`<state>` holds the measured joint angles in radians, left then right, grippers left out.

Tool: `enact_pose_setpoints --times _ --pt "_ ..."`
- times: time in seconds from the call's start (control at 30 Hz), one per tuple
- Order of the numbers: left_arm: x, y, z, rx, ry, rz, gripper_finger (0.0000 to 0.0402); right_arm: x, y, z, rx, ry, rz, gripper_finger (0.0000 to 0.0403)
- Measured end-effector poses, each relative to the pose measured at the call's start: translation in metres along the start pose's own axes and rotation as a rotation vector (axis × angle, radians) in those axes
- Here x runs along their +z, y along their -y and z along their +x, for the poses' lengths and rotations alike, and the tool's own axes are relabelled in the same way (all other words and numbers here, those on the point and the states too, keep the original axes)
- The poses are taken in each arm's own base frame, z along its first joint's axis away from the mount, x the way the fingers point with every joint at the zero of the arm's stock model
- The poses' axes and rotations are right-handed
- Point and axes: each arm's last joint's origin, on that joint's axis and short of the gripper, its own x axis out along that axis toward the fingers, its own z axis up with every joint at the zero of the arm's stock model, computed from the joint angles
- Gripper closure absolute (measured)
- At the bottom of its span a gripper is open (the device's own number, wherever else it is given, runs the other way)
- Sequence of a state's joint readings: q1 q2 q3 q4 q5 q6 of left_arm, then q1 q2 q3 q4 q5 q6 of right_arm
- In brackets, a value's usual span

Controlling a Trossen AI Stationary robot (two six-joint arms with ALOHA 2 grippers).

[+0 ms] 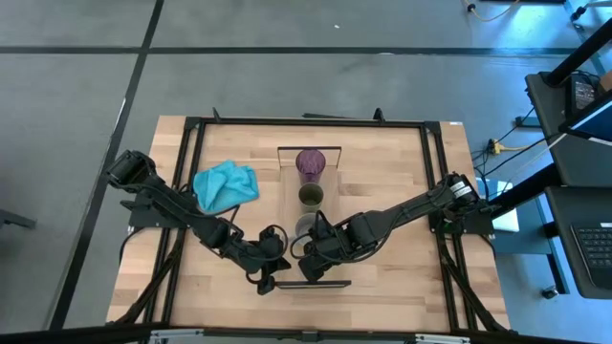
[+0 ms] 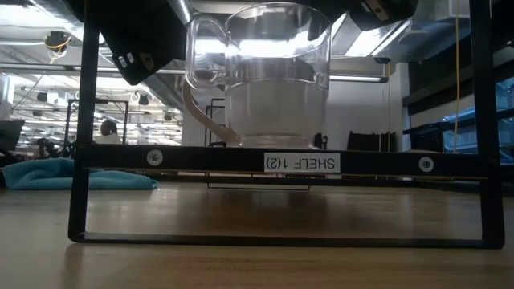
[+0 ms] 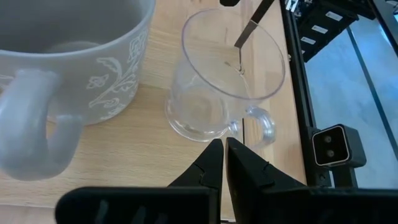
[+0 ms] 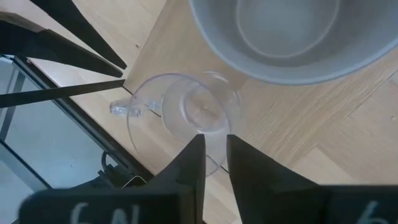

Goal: Stack small to large cups/mugs on shelf
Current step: Put the transparent mug on the shelf

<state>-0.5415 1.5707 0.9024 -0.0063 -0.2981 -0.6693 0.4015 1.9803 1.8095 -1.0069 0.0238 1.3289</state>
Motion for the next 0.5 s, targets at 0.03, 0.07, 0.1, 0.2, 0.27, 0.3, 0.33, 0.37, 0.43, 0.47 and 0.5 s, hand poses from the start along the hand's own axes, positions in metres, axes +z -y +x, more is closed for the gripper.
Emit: enact_pose_setpoints --times 0.03,0.07,0.1,0.2,0.27,0.3,0.33,0.37,0.43,0.47,0.5 --pt "-0.0001 0.0 0.0001 0.0 0.0 0.0 0.0388 0.0 0.0 -0.0001 0.0 0.0 0.0 0.0335" --pt "-0.0001 0.0 0.0001 0.0 0.0 0.0 0.0388 0.0 0.0 0.0 0.0 0.0 0.0 0.0335" --pt "0.0 0.0 0.0 0.0 0.0 0.0 0.0388 0.0 0.0 -0.0001 0.0 0.0 -0.001 0.0335" --pt "-0.0002 0.0 0.0004 0.001 -0.001 -0.002 0.0388 0.0 -0.0001 -0.0002 0.0 0.001 -0.007 0.0335" --pt "-0.0022 -0.0002 0.004 0.004 -0.007 -0.004 0.0388 0.0 -0.0001 -0.0002 0.001 0.001 -0.018 0.0335" --pt "-0.0046 -0.0001 0.0058 0.009 -0.017 0.001 0.0388 0.0 -0.0001 -0.0002 0.0 0.001 -0.025 0.0335" --pt "-0.0067 0.0001 0.007 0.012 -0.025 0.004 0.0388 0.0 -0.0001 -0.0002 0.0 0.001 -0.027 0.0335" --pt "-0.0078 0.0006 0.0074 0.011 -0.027 0.003 0.0388 0.0001 -0.0001 -0.0002 0.0 0.001 -0.03 0.0335" --pt "-0.0081 0.0017 0.0075 0.006 -0.025 -0.013 0.0388 0.0001 -0.0001 -0.0003 0.001 0.002 -0.037 0.0335" --pt "-0.0082 0.0018 0.0074 0.005 -0.025 -0.013 0.0388 0.0003 -0.0002 -0.0003 0.0 0.006 -0.045 0.0335" --pt "-0.0078 0.0021 0.007 0.002 -0.024 -0.014 0.0388 0.0003 -0.0002 -0.0005 0.0 0.008 -0.049 0.0335"
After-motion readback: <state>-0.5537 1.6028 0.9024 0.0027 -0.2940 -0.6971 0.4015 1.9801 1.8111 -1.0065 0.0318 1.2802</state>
